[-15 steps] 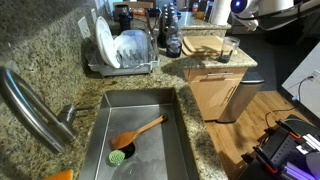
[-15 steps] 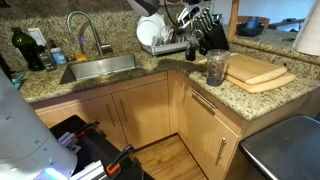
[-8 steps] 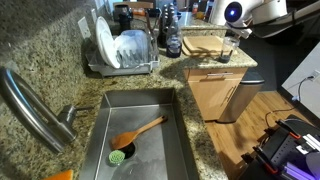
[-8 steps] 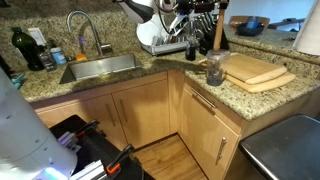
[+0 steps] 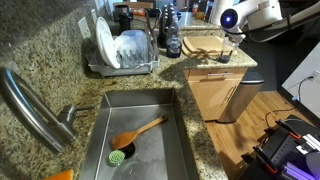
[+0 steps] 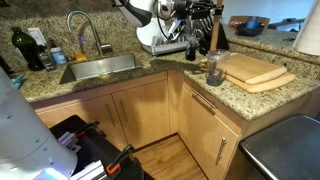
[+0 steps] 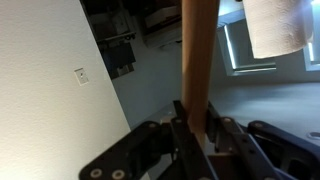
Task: Pick up the wooden spoon from the countertop and put it in the clear cup.
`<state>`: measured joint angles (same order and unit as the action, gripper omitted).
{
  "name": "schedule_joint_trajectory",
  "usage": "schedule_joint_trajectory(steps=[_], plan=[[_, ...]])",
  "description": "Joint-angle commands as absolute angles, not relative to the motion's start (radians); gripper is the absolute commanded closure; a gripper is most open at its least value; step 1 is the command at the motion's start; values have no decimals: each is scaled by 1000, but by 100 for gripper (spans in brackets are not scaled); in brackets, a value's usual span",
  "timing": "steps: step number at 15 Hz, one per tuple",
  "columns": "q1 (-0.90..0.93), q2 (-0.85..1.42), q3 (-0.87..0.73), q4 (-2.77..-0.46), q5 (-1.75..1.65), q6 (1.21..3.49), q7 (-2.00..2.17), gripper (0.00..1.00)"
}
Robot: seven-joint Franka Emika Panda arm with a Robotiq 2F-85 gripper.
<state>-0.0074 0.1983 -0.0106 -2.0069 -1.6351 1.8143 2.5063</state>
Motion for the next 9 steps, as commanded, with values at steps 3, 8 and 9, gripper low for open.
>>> schedule_joint_trajectory(steps=[3,8,9], plan=[[-14,209,-9,-2004,-1645,1812,2576,78],[-12,267,-24,-1980,-1678,1694,2581,94],[-16,235,-11,-2001,-1652,1740,2585,78]])
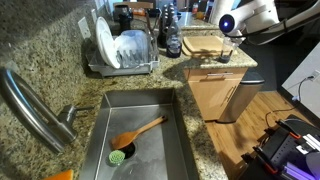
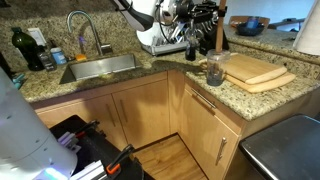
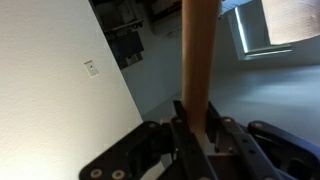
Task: Pick up the wooden spoon from the countertop and put it in the clear cup.
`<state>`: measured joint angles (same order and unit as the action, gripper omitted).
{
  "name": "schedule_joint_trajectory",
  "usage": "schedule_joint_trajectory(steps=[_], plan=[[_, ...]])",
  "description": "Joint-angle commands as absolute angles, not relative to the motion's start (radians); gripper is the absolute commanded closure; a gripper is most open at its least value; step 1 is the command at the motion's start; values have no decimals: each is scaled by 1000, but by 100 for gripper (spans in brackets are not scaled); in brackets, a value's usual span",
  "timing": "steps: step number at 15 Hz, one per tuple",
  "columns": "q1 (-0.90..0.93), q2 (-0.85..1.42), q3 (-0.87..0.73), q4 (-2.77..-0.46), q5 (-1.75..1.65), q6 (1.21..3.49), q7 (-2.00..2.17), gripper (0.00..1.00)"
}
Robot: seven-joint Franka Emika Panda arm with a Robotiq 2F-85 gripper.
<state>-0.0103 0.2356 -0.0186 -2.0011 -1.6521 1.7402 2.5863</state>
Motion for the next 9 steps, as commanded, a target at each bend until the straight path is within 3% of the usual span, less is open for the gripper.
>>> schedule_joint_trajectory(steps=[1,3,4,9], plan=[[-17,243,-12,-2000,-1656,1720,2585,78],[-18,254,-14,-2000,-1660,1712,2585,78],[-18,255,-14,-1999,-1661,1711,2585,94],[-11,287,-8,-1971,-1645,1692,2514,94]])
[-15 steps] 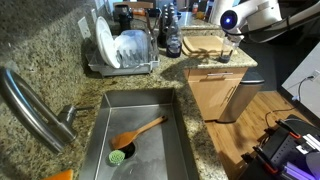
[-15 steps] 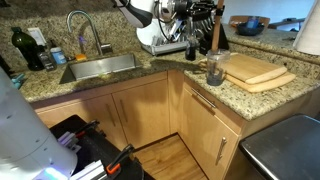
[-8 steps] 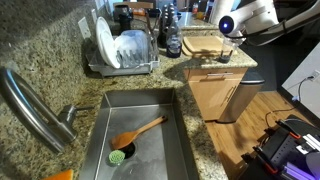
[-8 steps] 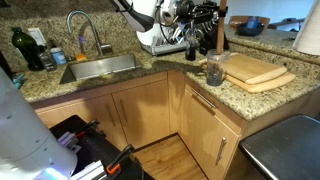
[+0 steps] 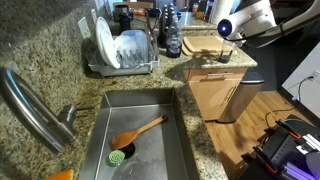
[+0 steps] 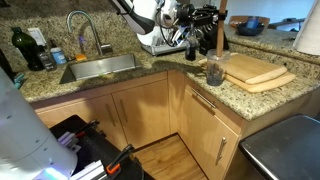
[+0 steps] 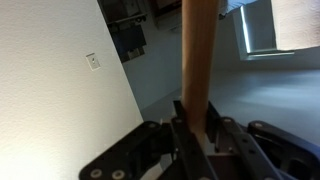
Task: Pick up the wooden spoon from the countertop and put it in the clear cup.
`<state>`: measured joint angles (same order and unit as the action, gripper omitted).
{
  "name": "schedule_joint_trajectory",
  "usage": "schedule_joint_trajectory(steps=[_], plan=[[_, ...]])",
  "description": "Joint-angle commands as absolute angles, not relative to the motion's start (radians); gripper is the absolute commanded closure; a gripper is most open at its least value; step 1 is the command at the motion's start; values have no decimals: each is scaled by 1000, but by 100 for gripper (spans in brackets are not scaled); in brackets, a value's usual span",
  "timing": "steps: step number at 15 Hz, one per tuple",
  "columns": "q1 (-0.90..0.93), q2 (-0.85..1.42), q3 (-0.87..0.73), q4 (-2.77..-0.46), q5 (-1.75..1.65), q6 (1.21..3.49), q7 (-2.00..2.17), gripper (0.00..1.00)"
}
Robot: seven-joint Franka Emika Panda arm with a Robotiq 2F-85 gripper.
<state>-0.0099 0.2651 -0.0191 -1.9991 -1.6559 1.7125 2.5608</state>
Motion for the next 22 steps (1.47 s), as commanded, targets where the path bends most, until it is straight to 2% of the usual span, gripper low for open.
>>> schedule_joint_trajectory(steps=[1,8,9,11,12,18,22], plan=[[-10,288,-4,-1968,-1642,1700,2513,94],[-19,307,0,-1946,-1686,1770,2616,94],[-10,282,7,-1975,-1659,1741,2572,78],[-11,290,6,-1967,-1664,1744,2599,78],[-11,295,6,-1964,-1664,1744,2602,94],[-19,381,-26,-1837,-1716,1650,2370,94],[-33,463,-26,-1706,-1632,1629,2240,94]])
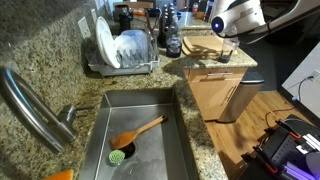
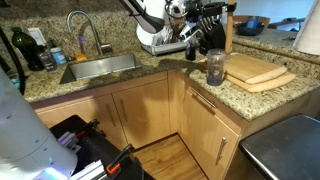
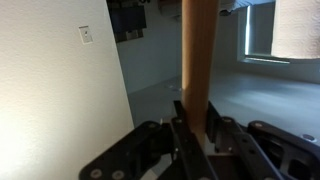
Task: Pick up the wooden spoon from the countertop and put it in the clear cup.
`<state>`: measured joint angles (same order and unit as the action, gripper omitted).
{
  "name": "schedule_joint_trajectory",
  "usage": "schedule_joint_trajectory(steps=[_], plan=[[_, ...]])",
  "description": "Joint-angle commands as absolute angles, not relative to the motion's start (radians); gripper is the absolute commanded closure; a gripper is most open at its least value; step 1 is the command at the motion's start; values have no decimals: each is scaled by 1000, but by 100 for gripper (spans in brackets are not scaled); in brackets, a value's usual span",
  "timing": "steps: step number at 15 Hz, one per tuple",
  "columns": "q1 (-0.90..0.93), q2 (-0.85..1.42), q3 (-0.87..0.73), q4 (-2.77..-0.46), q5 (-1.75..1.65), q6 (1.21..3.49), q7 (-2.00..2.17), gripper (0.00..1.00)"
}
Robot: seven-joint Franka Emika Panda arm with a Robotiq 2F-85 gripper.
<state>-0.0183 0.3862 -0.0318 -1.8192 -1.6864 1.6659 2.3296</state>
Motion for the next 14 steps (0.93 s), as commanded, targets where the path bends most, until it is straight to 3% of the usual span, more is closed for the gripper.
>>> schedule_joint_trajectory(steps=[1,3,4,10,11,14], plan=[[-25,404,-25,-1789,-1672,1654,2301,78],[-26,436,-26,-1745,-1654,1643,2274,78],[-26,446,-27,-1735,-1651,1642,2271,94],[-23,437,21,-1740,-1518,1694,2303,94],[-12,452,4,-1732,-1553,1666,2296,78],[-6,452,13,-1732,-1532,1668,2301,78]])
